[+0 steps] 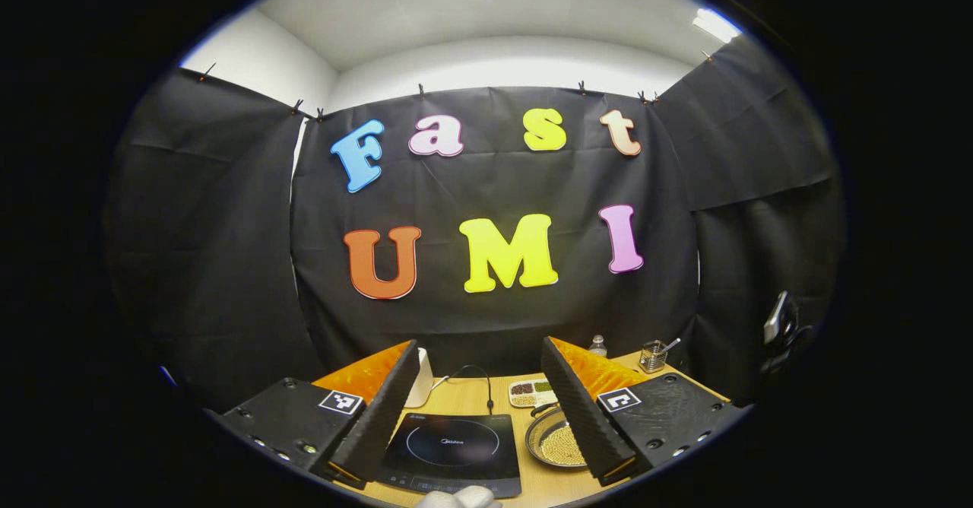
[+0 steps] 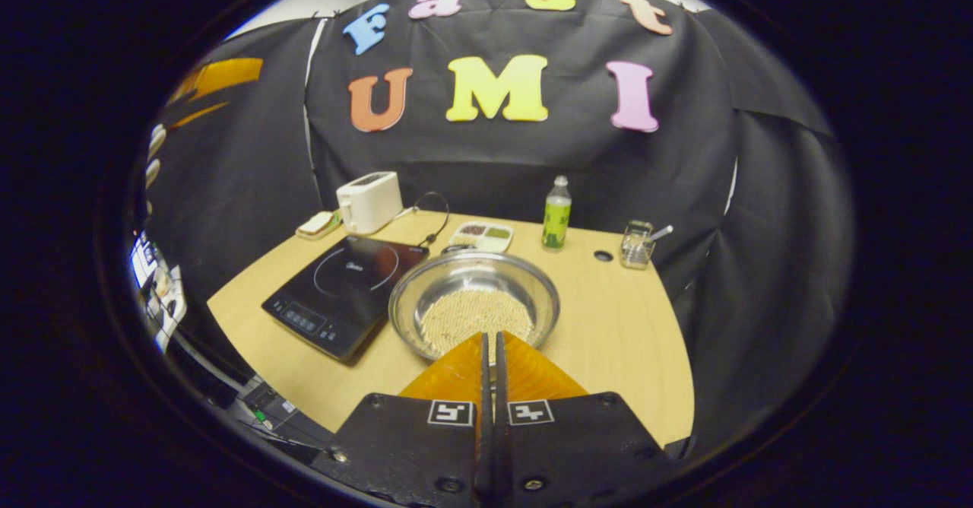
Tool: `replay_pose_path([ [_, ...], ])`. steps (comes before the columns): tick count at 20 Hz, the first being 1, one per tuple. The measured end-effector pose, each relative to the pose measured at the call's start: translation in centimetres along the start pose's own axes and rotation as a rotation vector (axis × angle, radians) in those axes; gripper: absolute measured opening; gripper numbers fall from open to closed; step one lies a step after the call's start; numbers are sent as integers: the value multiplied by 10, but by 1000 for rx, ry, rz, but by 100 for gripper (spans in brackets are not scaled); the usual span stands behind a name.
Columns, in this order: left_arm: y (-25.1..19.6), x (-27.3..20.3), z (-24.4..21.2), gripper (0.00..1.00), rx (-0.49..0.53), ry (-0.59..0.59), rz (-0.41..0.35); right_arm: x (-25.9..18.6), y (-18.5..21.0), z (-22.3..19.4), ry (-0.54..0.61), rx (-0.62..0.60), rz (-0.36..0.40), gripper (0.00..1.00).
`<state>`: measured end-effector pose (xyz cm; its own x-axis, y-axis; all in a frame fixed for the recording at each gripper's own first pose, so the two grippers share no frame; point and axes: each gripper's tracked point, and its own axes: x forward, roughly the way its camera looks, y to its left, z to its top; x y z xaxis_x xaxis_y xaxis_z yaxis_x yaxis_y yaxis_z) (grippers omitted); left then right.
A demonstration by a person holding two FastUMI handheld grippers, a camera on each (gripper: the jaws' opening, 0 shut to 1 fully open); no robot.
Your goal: First push the handle of the pot to place it horizontally, then grasp the pot with both hands and set it on the induction cooktop.
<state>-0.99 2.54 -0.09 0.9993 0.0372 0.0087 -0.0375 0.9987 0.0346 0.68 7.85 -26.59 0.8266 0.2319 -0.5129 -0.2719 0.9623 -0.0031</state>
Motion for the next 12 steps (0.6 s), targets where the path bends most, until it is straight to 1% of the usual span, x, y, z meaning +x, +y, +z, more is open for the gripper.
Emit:
replay_pose_path([
  [4, 5, 0, 0, 96, 2, 12, 31, 35, 14, -45, 129, -10, 42, 4],
  [5, 8, -1, 0, 96, 6, 14, 42, 40, 17, -54, 153, -10, 52, 1],
  [6, 10, -2, -1, 96, 10, 16, 51, 46, 22, -57, 171, -11, 64, 4],
  [7, 12, -3, -1, 96, 13, 20, 62, 51, 27, -61, 184, -15, 75, 4],
  [8, 15, -5, -2, 96, 14, 26, 72, 56, 32, -63, 194, -19, 89, 1],
  [11, 22, -11, -4, 96, 22, 37, 103, 75, 47, -73, 252, -31, 130, 1],
  [12, 24, -13, -5, 96, 22, 39, 114, 80, 48, -75, 266, -46, 132, 4],
])
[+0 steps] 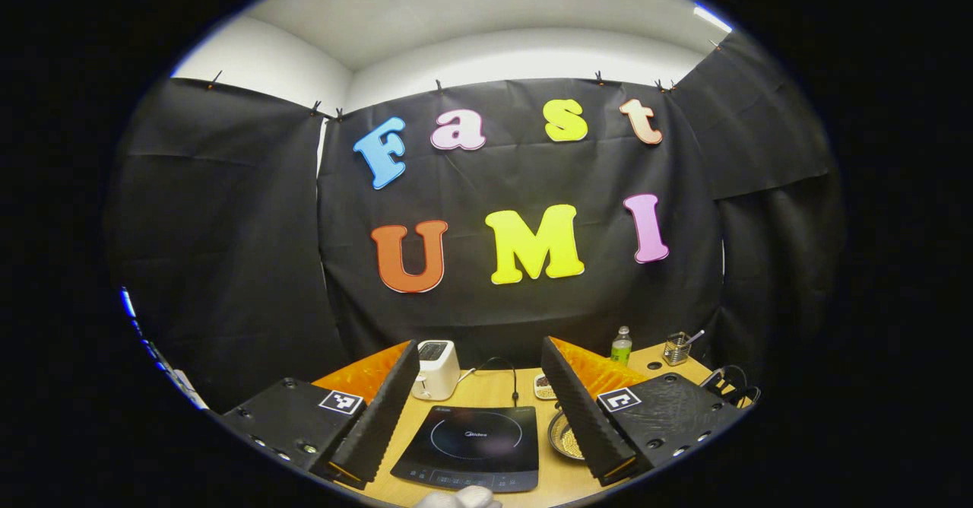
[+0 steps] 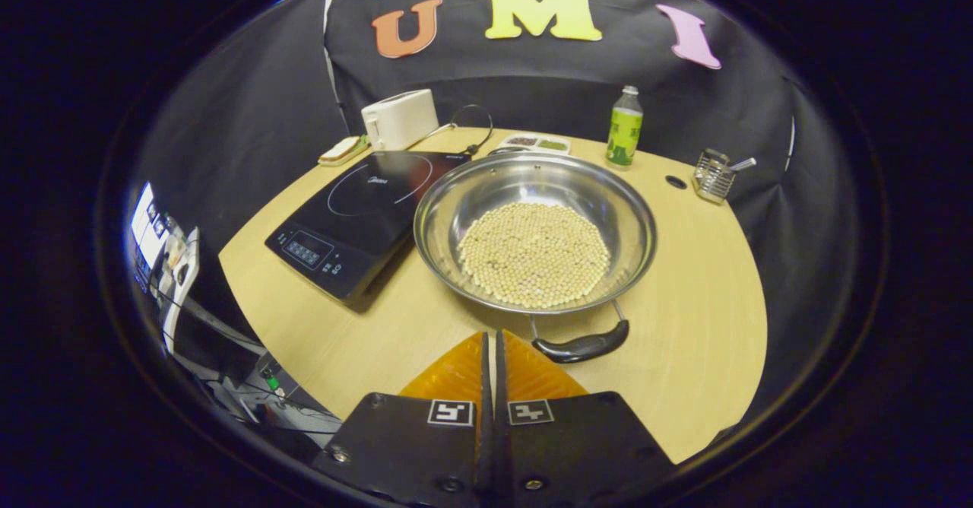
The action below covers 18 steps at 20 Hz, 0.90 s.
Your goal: First push the handle of the pot to place it horizontally, then grasp the pot with both hands and set it on the induction cooktop.
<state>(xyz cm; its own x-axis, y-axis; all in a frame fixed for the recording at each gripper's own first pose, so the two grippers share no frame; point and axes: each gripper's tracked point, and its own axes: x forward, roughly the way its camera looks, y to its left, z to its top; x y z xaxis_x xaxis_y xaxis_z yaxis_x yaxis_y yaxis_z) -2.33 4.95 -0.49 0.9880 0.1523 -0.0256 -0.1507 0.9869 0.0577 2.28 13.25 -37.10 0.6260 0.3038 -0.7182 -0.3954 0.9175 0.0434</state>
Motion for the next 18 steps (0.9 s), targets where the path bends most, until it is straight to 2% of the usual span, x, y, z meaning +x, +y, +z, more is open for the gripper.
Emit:
replay_pose_path([
  [2, 6, -2, 0, 100, 3, 4, 22, 12, -1, -2, 31, -9, 0, 4],
  [3, 8, -2, 0, 96, 8, 5, 34, 18, -2, -5, 51, 3, 5, 4],
  [4, 11, -4, 0, 96, 14, 8, 46, 22, -4, -5, 66, 18, 6, 1],
  [8, 16, -8, -8, 96, 18, 29, 74, 31, -11, -3, 82, 40, 16, 0],
  [13, 14, -6, -11, 96, 18, 44, 78, 31, -18, -2, 89, 59, 16, 0],
  [14, 12, -7, -11, 96, 18, 44, 77, 30, -20, -2, 88, 62, 14, 4],
  [18, 5, -5, -10, 96, 25, 50, 65, 28, -30, -2, 88, 88, 5, 1],
])
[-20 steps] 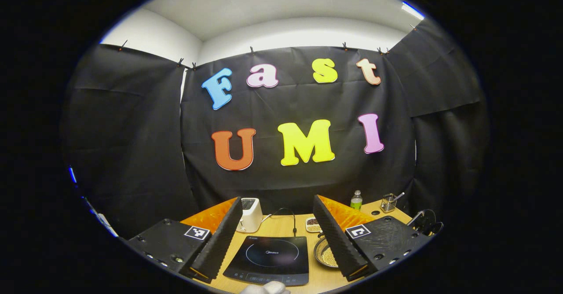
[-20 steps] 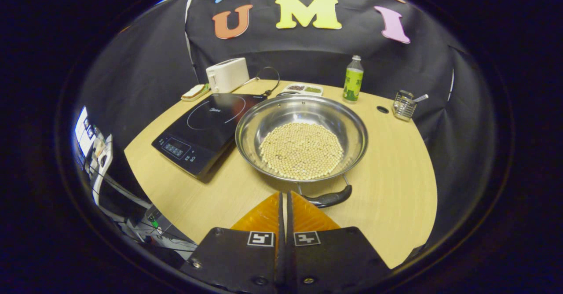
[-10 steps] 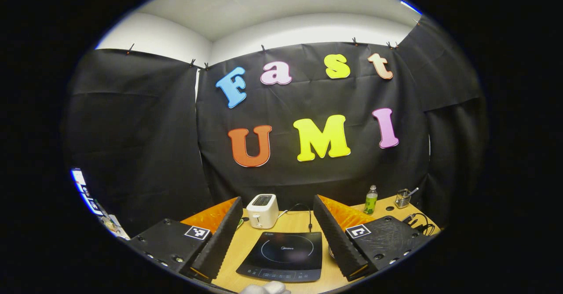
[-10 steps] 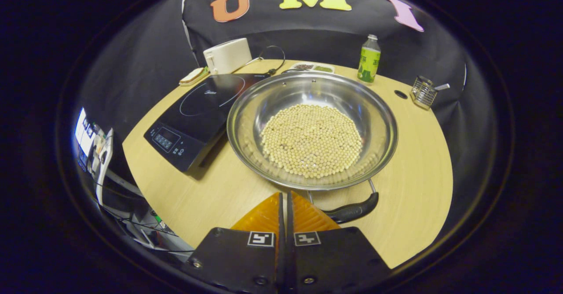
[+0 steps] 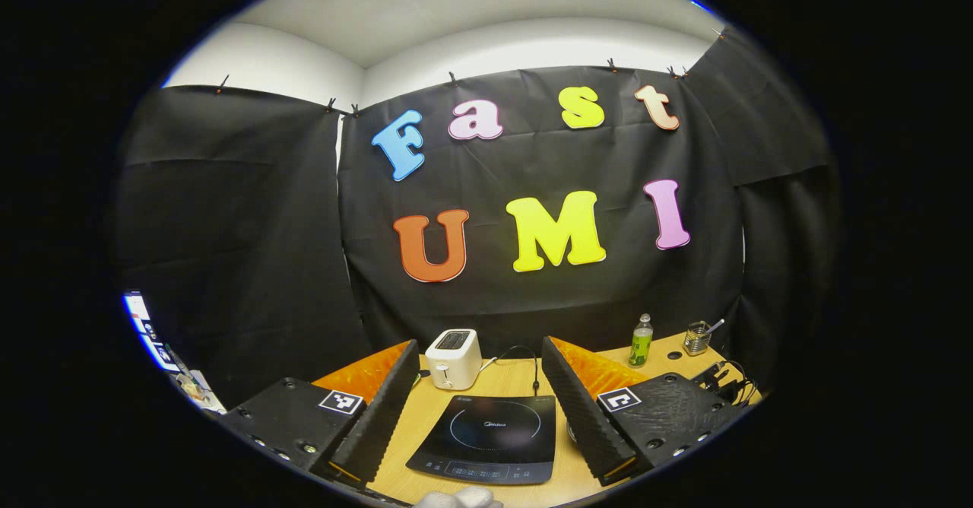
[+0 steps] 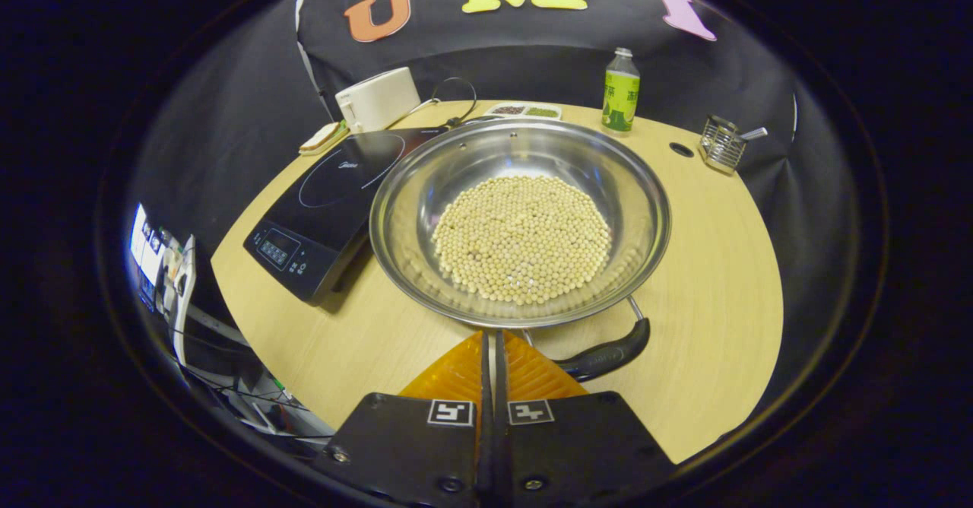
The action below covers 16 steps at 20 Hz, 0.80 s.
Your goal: First push the handle of the pot to place it horizontally, then grasp the pot with both hands and set it on the induction cooktop.
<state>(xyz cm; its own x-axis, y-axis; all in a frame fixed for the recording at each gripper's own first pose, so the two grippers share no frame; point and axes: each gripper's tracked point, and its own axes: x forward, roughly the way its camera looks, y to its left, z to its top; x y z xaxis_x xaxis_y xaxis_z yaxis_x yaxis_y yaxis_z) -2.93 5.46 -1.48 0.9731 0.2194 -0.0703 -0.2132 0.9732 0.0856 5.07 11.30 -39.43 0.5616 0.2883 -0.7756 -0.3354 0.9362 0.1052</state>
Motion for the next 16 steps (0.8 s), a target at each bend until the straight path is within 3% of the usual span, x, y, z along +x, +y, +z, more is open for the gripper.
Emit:
replay_pose_path([
  [16, -16, 4, -1, 96, -7, 7, 23, -9, -55, 3, -2, 22, -46, 1],
])
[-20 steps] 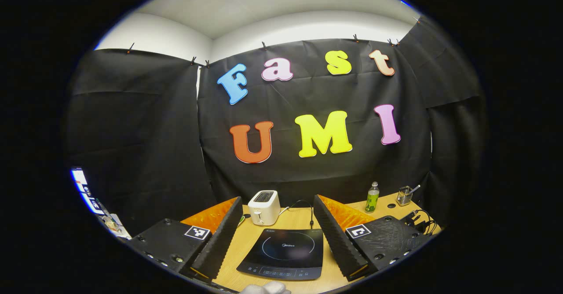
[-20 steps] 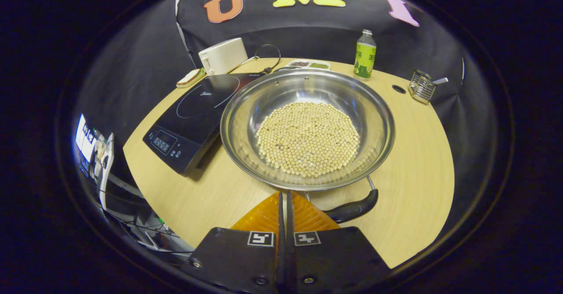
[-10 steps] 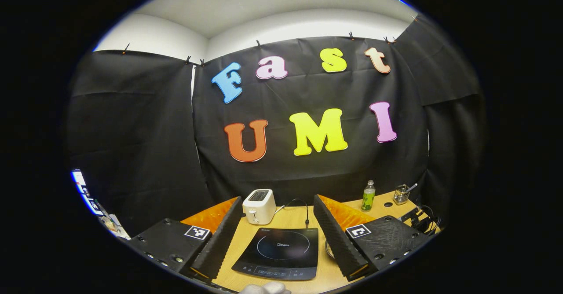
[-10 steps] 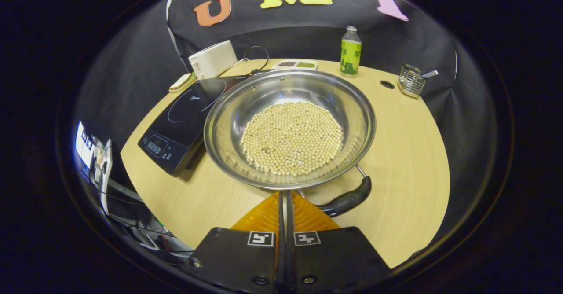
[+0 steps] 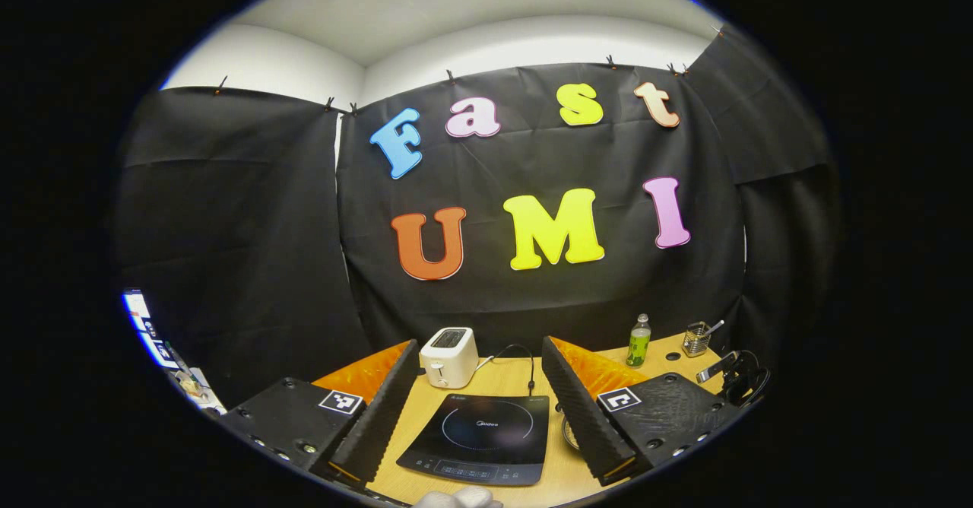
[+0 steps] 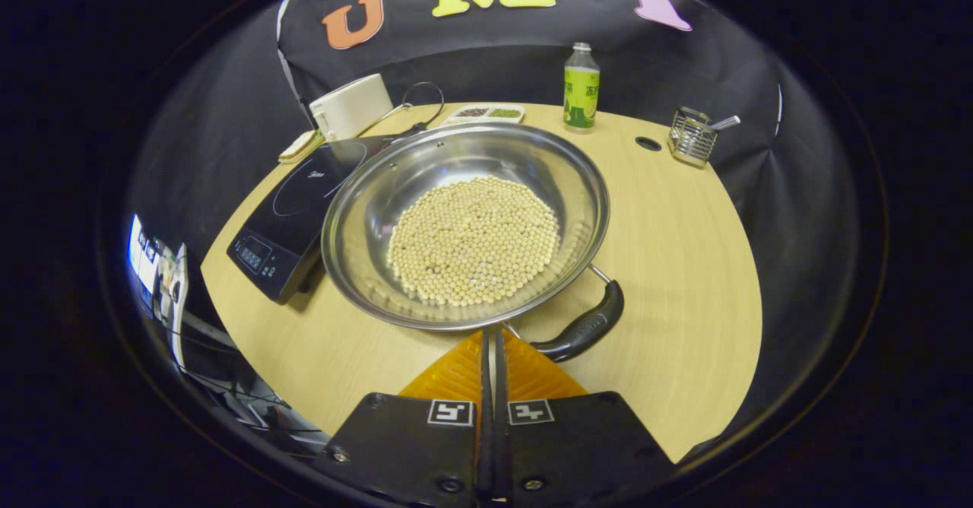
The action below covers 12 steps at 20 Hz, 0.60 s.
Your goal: First push the handle of the pot to place it horizontally, then grasp the pot with both hands and set it on the induction cooktop.
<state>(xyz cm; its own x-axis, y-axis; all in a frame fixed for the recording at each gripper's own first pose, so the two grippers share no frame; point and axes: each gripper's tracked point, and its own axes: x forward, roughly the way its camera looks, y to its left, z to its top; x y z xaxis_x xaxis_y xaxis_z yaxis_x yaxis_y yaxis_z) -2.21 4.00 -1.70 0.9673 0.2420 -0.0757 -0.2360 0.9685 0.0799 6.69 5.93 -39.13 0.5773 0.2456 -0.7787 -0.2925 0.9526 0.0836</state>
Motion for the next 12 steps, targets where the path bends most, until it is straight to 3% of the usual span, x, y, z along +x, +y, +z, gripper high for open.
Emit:
replay_pose_path([
  [12, -20, -3, 6, 96, -5, 11, 67, 1, -48, 16, 11, 17, -1, 4],
])
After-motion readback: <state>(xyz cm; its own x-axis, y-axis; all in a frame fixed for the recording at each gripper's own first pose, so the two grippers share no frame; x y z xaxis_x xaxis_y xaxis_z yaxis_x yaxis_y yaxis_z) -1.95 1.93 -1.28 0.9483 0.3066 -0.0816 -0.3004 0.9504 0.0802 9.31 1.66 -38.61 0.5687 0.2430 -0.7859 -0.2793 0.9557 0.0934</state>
